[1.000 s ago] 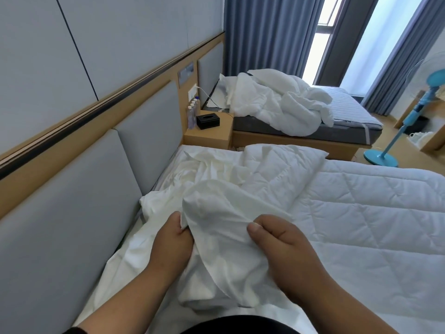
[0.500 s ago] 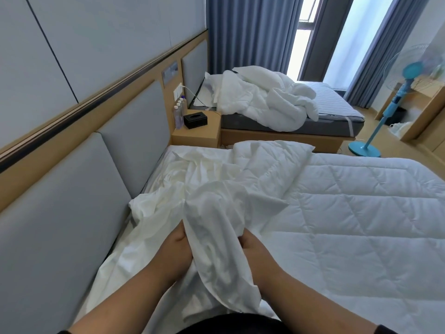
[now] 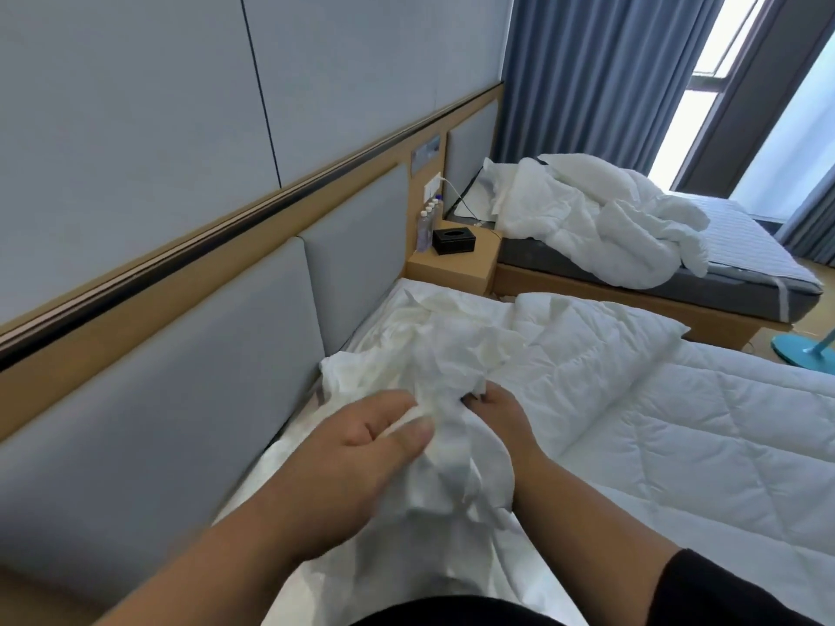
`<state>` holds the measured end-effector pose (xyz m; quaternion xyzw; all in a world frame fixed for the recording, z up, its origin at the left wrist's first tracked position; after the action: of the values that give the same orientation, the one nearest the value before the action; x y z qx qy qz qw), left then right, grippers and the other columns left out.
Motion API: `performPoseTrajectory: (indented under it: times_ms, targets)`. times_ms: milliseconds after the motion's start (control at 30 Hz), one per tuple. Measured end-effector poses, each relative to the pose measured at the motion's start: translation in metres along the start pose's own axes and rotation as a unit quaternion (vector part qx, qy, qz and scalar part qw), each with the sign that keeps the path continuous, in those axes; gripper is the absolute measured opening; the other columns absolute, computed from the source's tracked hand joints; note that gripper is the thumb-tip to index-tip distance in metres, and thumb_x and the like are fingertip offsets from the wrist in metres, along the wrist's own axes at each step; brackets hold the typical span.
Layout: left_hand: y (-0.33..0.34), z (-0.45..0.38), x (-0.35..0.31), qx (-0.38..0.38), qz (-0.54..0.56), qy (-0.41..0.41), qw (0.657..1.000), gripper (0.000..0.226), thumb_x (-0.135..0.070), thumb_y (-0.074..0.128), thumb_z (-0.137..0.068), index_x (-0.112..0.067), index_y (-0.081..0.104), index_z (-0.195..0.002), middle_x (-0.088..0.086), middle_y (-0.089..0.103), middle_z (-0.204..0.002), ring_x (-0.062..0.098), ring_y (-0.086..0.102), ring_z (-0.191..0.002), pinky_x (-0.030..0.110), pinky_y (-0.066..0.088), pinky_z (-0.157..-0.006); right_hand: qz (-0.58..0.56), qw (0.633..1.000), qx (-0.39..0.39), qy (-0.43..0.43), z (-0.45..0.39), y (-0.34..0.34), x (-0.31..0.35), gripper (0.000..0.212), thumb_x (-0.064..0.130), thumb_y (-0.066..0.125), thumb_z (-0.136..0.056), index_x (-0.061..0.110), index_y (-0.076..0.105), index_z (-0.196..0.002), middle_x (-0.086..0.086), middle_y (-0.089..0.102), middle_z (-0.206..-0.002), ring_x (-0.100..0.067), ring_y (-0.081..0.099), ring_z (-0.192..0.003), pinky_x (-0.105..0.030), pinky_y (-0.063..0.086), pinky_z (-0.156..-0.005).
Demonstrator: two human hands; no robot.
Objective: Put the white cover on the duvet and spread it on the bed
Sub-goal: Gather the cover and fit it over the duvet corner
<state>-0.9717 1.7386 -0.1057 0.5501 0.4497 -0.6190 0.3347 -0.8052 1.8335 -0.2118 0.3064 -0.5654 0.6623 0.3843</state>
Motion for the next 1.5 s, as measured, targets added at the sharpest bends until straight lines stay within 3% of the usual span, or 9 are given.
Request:
performPoseTrajectory:
  times_ms: [100,233,400,533,633,867,1167,1367,1500]
  targets:
    - [0.030,0.022,0.056,0.127,0.003,-0.164,0.978,0.037,-0.064,0.056,-0.087,-0.033,0.073,-0.100,-0.019,0.071,-0.104,-0.001,0.064,-0.105,0.027,0.042,-0.101,-0.086,0.992,-0.092,0.028,-0.003,-0.028,-0.005,0.025,0.009,0.051,-0.096,-0.005,0.059,-0.077,-0.009,0.056,-0.069,-0.022,0.050,-0.069,-0.031,0.038,-0.061]
    - [0.043,0.017,0.123,0.053,0.243,-0.309,0.918,0.031,-0.034,0.052,-0.095,-0.013,0.068,-0.079,0.004,0.059,-0.072,0.013,0.053,-0.067,0.024,0.042,-0.066,-0.141,0.986,-0.084,-0.026,0.004,-0.025,0.002,0.019,0.017,0.053,-0.089,-0.002,0.056,-0.088,-0.006,0.062,-0.079,-0.020,0.056,-0.072,-0.038,0.048,-0.065]
    - [-0.023,-0.006,0.158,-0.207,0.044,-0.246,0.946,0.007,-0.027,0.059,-0.098,-0.021,0.061,-0.099,0.000,0.065,-0.091,0.016,0.062,-0.074,0.032,0.050,-0.067,-0.194,0.978,-0.052,-0.059,0.022,-0.012,0.010,0.020,0.027,0.059,-0.088,0.011,0.068,-0.099,-0.012,0.070,-0.098,-0.035,0.068,-0.093,-0.041,0.057,-0.080]
    - [0.003,-0.029,0.139,-0.127,0.081,-0.179,0.972,0.049,-0.048,0.059,-0.086,-0.029,0.053,-0.131,-0.009,0.064,-0.125,0.005,0.061,-0.112,0.027,0.051,-0.095,-0.240,0.970,0.041,0.009,0.034,0.018,0.000,0.017,0.021,0.062,-0.097,0.021,0.071,-0.111,-0.007,0.073,-0.108,-0.024,0.068,-0.097,-0.038,0.056,-0.087]
    - [0.009,-0.039,0.136,-0.172,0.191,-0.164,0.952,0.019,-0.024,0.043,-0.105,-0.021,0.059,-0.114,0.001,0.066,-0.115,0.016,0.064,-0.107,0.028,0.054,-0.087,-0.208,0.973,0.094,0.015,0.047,0.029,-0.003,0.019,0.016,0.064,-0.095,0.027,0.073,-0.107,-0.004,0.073,-0.107,-0.025,0.067,-0.099,-0.041,0.055,-0.089]
    - [0.000,-0.053,0.126,-0.173,0.147,-0.091,0.970,0.022,-0.018,0.053,-0.102,-0.024,0.069,-0.116,0.001,0.074,-0.111,0.021,0.070,-0.106,0.048,0.055,-0.096,-0.184,0.975,-0.075,-0.098,0.067,-0.030,0.013,0.017,0.013,0.048,-0.074,0.023,0.050,-0.060,0.007,0.052,-0.065,-0.011,0.048,-0.066,-0.030,0.041,-0.064]
    - [-0.032,-0.055,0.130,-0.222,0.111,-0.103,0.963,0.021,-0.024,0.059,-0.099,-0.040,0.069,-0.108,-0.013,0.075,-0.106,0.011,0.071,-0.099,0.045,0.056,-0.094,-0.117,0.965,-0.164,-0.165,0.122,-0.101,0.047,0.032,0.027,0.069,-0.072,0.014,0.042,-0.061,0.008,0.042,-0.057,-0.005,0.040,-0.056,-0.017,0.033,-0.053]
    - [-0.037,-0.049,0.129,-0.197,0.152,-0.133,0.959,0.019,-0.021,0.061,-0.098,-0.034,0.075,-0.104,-0.002,0.077,-0.105,0.022,0.073,-0.098,0.053,0.056,-0.093,-0.236,0.962,0.127,-0.044,0.142,-0.062,0.003,0.038,0.048,0.080,-0.069,0.020,0.055,-0.062,0.000,0.043,-0.062,-0.012,0.041,-0.060,-0.023,0.033,-0.058]
    - [-0.021,-0.038,0.116,-0.108,0.145,-0.132,0.975,0.021,-0.019,0.061,-0.098,-0.034,0.074,-0.105,-0.005,0.075,-0.108,0.018,0.072,-0.102,0.046,0.057,-0.092,0.089,0.983,0.138,0.084,0.112,-0.035,-0.056,0.030,0.047,0.066,-0.080,0.021,0.070,-0.096,0.013,0.071,-0.087,-0.007,0.065,-0.083,-0.029,0.053,-0.082]
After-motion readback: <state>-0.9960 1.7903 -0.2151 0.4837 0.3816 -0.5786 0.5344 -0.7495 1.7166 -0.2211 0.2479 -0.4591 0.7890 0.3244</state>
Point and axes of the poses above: each hand's wrist, its own z-axis away from the middle knuckle, its own y-axis out of the palm, x = y × z, the point moved 7 cm from there along -z, towards the middle knuckle
